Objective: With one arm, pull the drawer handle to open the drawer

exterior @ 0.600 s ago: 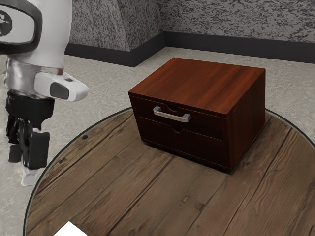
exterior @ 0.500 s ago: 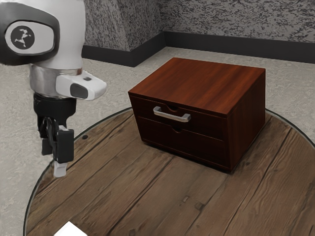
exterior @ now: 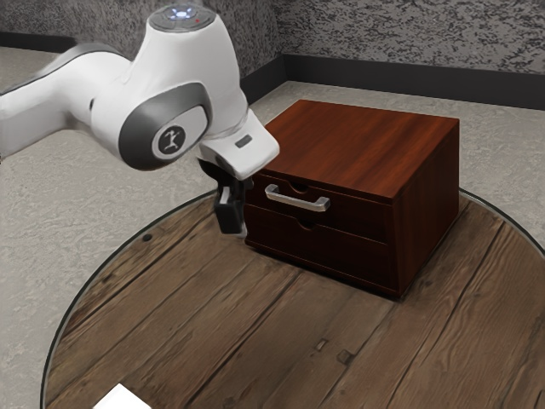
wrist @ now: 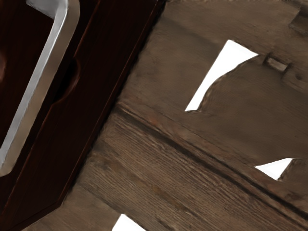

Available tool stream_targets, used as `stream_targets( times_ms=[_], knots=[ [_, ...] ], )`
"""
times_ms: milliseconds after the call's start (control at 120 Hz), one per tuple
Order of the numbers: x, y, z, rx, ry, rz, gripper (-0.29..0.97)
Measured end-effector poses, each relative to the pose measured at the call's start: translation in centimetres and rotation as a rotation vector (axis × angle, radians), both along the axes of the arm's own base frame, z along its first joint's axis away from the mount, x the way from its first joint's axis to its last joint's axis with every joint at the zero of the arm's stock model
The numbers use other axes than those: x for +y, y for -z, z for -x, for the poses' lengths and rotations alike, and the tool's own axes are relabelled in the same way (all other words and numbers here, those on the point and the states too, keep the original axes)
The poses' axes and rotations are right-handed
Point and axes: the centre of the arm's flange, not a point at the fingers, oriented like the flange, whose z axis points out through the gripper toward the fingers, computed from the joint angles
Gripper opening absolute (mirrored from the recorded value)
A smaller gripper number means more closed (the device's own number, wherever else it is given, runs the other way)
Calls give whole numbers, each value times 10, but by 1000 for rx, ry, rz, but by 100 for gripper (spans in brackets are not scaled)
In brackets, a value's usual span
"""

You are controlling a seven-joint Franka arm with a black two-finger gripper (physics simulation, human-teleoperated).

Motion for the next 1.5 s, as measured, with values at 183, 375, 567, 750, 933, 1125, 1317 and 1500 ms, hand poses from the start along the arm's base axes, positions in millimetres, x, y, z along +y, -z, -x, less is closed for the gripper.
stream_targets(
  times_ms=[183,375,567,750,933,1125,1317,1500],
  knots=[
    [8,15,-27,-51,155,-4,37],
    [-1,24,-48,-111,307,2,23],
    [20,35,-64,-137,366,28,19],
    [21,46,-68,-135,427,43,6],
    [8,60,-54,-107,481,66,-4],
    [-5,54,9,-86,531,59,-8],
    [8,53,62,-78,525,46,-9],
    [21,54,101,-80,508,44,-9]
  ],
)
